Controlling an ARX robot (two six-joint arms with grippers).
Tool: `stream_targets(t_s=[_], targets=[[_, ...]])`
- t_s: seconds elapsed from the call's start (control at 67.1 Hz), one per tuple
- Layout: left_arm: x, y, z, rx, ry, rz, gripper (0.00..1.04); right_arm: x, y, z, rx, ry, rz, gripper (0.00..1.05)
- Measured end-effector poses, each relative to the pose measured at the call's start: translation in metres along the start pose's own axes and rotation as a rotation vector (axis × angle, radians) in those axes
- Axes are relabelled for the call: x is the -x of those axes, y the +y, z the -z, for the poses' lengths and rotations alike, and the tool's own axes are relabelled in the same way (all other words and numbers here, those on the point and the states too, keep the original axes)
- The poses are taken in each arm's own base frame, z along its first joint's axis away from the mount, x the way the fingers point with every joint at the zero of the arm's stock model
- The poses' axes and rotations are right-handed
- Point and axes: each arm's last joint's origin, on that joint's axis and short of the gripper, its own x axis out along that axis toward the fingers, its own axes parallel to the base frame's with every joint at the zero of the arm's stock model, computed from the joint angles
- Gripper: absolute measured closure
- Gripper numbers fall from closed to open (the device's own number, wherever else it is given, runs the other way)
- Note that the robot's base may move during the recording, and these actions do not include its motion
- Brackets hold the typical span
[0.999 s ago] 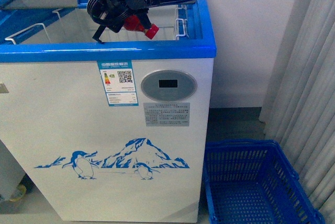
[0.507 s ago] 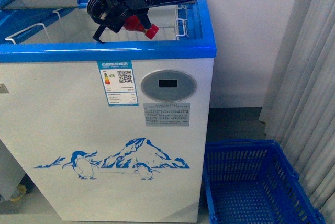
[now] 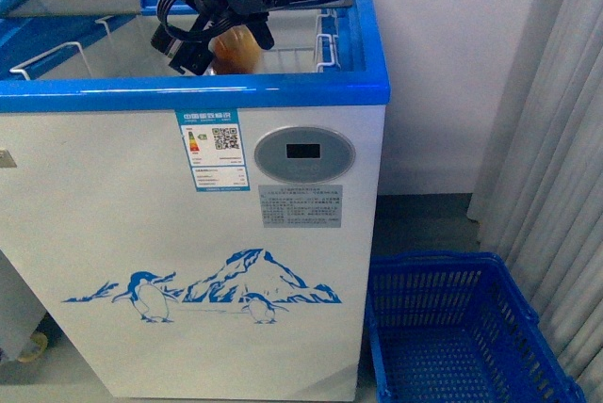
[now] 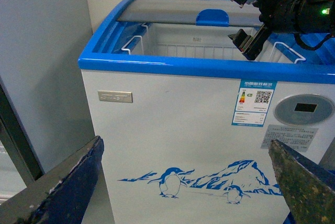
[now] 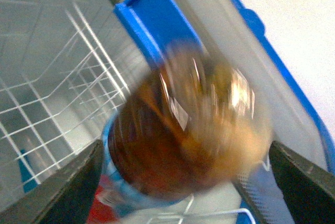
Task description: Put drink in fridge
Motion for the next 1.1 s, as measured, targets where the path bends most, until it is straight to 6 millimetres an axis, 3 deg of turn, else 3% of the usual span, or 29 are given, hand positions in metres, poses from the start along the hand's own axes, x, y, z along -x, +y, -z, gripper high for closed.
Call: stream_targets(t_s=[0.343,0.522,0.656,0.924,1.103], targets=[[0.000,0.000,0.000,0.000,0.000,0.000,0.08,0.002,-0.011,-0.007,-0.046,0.003,0.057,0.07],[0.000,0.000,0.000,0.000,0.000,0.000,0.08,0.004,-0.028,-0.015,-0.161,0.012,0.086,0.07],[0.000,0.000,0.000,0.000,0.000,0.000,0.08,0.008,-0.035,-0.003,-0.307,0.058,0.073,0.07],[0.000,0.000,0.000,0.000,0.000,0.000,0.08,0.067,-0.104,-0.005,-0.472,0.008,0.157,0.07],[0.000,0.000,0.000,0.000,0.000,0.000,0.08,0.106,-0.122,0.012,-0.548,0.020,0.181,0.07]])
